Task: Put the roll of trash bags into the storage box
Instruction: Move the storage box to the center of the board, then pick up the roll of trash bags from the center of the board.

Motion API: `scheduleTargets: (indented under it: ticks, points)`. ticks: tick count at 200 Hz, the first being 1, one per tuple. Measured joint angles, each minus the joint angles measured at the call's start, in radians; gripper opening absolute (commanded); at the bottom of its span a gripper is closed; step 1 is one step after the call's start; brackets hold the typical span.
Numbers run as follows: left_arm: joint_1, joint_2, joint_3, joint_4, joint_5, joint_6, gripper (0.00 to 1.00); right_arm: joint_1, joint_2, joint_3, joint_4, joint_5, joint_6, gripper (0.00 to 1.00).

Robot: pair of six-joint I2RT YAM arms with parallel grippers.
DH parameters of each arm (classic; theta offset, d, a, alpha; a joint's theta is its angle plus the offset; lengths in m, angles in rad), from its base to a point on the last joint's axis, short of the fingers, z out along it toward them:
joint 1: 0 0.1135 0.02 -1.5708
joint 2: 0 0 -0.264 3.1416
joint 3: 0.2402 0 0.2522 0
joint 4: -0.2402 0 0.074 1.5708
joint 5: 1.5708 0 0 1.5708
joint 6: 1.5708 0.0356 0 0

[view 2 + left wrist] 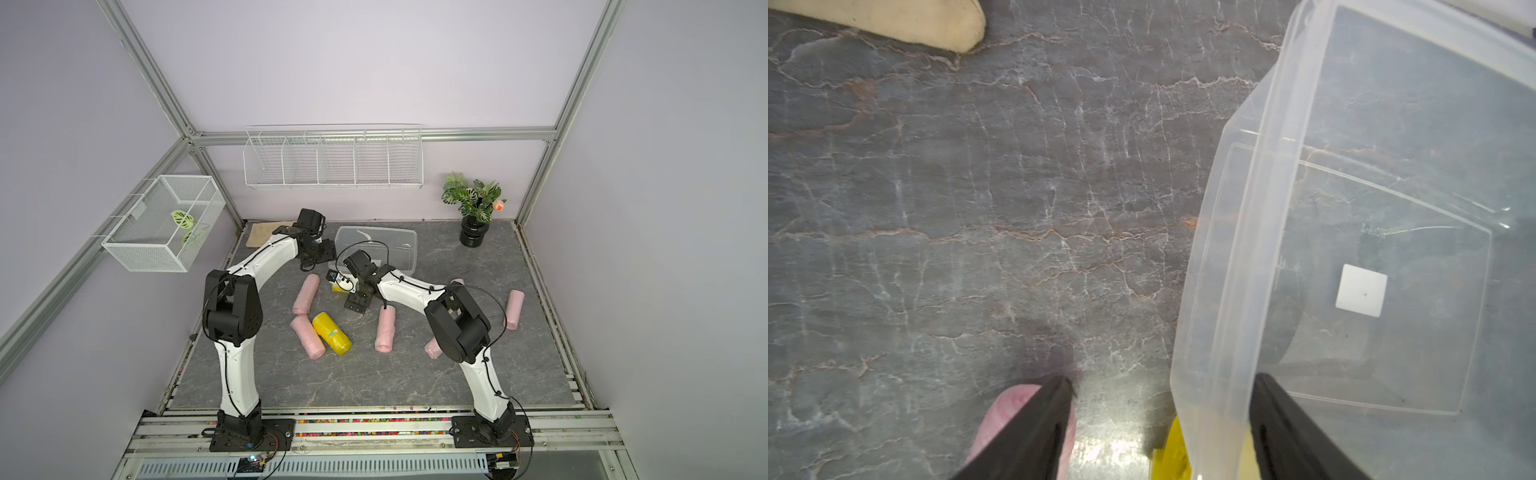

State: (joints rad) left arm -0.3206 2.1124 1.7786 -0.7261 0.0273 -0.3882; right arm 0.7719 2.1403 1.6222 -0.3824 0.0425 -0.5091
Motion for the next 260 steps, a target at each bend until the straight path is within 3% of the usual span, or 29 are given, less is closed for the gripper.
scheduleTargets:
  ticks: [130, 222, 260]
  points:
    - [0.016, -0.088, -0.092, 0.022, 0.007, 0.0, 0.73, -0.002, 0.126, 0.114, 0.003, 0.031, -0.013, 0.95]
    - [0.02, -0.106, -0.118, 0.032, 0.008, 0.0, 0.73, -0.043, 0.142, 0.151, -0.11, -0.07, -0.035, 0.75]
    - [0.021, -0.108, -0.132, 0.04, 0.012, 0.0, 0.73, -0.044, 0.142, 0.157, -0.139, -0.104, -0.034, 0.77]
